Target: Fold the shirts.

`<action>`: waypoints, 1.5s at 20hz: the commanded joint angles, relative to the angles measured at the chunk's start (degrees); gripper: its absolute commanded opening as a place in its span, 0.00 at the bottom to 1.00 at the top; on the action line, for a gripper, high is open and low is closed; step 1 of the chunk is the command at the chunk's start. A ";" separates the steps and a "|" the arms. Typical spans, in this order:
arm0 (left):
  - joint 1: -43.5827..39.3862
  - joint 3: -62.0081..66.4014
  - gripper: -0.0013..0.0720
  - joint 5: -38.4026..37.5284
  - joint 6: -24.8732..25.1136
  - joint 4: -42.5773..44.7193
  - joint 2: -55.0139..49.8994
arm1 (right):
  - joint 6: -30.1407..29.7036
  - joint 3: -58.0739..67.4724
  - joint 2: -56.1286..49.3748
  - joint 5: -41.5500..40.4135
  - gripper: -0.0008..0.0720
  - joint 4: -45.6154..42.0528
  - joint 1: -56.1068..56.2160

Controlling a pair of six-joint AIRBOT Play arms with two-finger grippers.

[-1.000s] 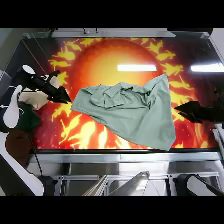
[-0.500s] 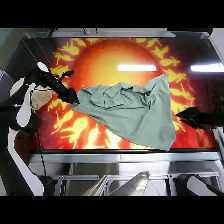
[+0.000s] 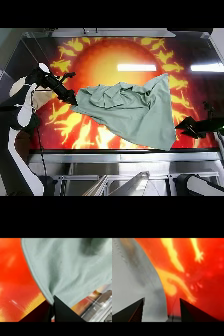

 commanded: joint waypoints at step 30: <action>11.02 -15.72 0.03 -7.93 5.07 -57.44 28.09 | -12.81 18.95 16.94 16.83 0.04 33.83 -0.87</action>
